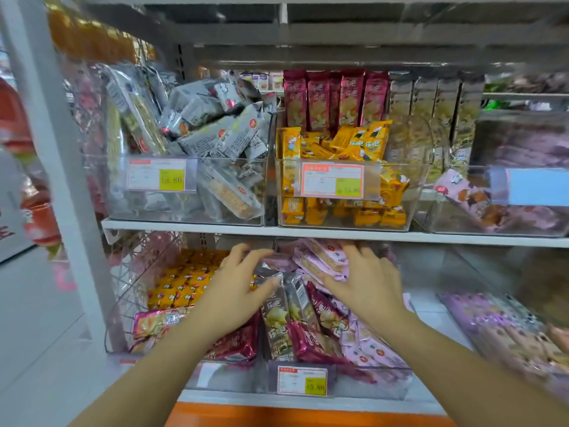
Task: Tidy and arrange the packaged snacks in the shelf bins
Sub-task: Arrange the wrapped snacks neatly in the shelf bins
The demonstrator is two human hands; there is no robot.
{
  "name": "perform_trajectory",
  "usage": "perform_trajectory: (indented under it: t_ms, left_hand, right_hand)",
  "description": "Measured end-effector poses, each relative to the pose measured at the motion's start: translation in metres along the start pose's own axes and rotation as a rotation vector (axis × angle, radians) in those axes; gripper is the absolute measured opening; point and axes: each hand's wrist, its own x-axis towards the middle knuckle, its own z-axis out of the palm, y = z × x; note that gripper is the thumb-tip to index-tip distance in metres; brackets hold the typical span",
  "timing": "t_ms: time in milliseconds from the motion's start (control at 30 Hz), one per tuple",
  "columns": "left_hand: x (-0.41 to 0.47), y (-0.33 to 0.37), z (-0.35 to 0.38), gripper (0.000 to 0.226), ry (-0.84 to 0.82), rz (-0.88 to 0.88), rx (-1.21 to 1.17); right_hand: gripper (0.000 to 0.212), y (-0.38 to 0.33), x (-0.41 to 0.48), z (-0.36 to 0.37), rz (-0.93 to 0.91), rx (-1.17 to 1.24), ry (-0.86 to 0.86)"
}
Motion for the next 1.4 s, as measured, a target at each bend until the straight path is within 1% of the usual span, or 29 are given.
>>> perform_trajectory:
  t_ms: [67, 167, 233, 300, 367, 433, 500, 600, 633, 700, 800, 867, 933, 1000, 1067, 1167, 1233, 1333, 1400]
  left_hand:
    - [0.007, -0.003, 0.002, 0.053, -0.06, -0.066, -0.075]
    - [0.01, -0.007, 0.007, 0.052, -0.126, -0.067, -0.116]
    - [0.01, -0.009, 0.008, 0.056, -0.153, -0.084, -0.15]
    - [0.011, -0.009, 0.005, 0.058, -0.124, -0.134, -0.251]
    - [0.015, -0.011, 0.001, 0.049, -0.064, -0.199, -0.341]
    - [0.024, -0.015, 0.001, 0.044, -0.025, -0.266, -0.352]
    - [0.034, -0.02, 0.003, 0.043, -0.025, -0.348, -0.338]
    - [0.048, -0.027, 0.012, 0.043, -0.041, -0.487, -0.448]
    - [0.051, -0.028, 0.016, 0.041, -0.064, -0.495, -0.458]
    - [0.056, -0.031, 0.022, 0.038, -0.111, -0.476, -0.449]
    - [0.06, -0.033, 0.024, 0.039, -0.121, -0.448, -0.466]
    - [0.062, -0.032, 0.025, 0.04, -0.116, -0.438, -0.469]
    - [0.063, -0.027, 0.026, 0.044, -0.108, -0.407, -0.498]
    - [0.064, -0.02, 0.026, 0.045, -0.108, -0.35, -0.542]
    - [0.064, -0.016, 0.029, 0.041, -0.12, -0.313, -0.57]
    - [0.064, -0.013, 0.027, 0.037, -0.126, -0.298, -0.625]
    - [0.061, -0.014, 0.028, 0.039, -0.143, -0.306, -0.652]
    - [0.062, -0.022, 0.026, 0.035, -0.187, -0.317, -0.685]
    - [0.068, -0.057, 0.042, 0.031, -0.236, -0.215, -0.705]
  right_hand:
    - [0.057, -0.003, 0.001, 0.0, -0.033, -0.05, 0.025]
    - [0.05, -0.003, 0.0, 0.012, -0.118, -0.051, 0.089]
    - [0.046, -0.002, 0.002, 0.021, -0.165, -0.051, 0.105]
    - [0.046, -0.001, 0.002, 0.026, -0.202, -0.073, 0.107]
    - [0.045, 0.001, 0.001, 0.028, -0.227, -0.071, 0.105]
    - [0.046, 0.004, -0.002, 0.029, -0.248, -0.062, 0.1]
    - [0.048, 0.006, -0.005, 0.03, -0.251, -0.055, 0.087]
    - [0.049, 0.007, -0.006, 0.03, -0.245, -0.057, 0.101]
    - [0.05, 0.008, -0.006, 0.03, -0.235, -0.061, 0.092]
    - [0.055, 0.009, -0.007, 0.029, -0.208, -0.052, 0.056]
    - [0.06, 0.011, -0.007, 0.023, -0.194, 0.007, -0.029]
    - [0.056, 0.012, -0.008, 0.021, -0.205, 0.067, -0.096]
    - [0.049, 0.013, -0.009, 0.02, -0.243, 0.135, -0.126]
    - [0.041, 0.013, -0.011, 0.019, -0.214, 0.236, -0.086]
    - [0.033, 0.013, -0.012, 0.017, -0.124, 0.338, -0.004]
    - [0.02, 0.013, -0.011, 0.016, -0.038, 0.394, 0.1]
    - [0.015, 0.015, -0.01, 0.019, -0.001, 0.399, 0.128]
    - [0.019, 0.017, -0.006, 0.024, 0.056, 0.305, 0.066]
    - [0.021, 0.017, -0.005, 0.027, 0.019, 0.154, 0.059]
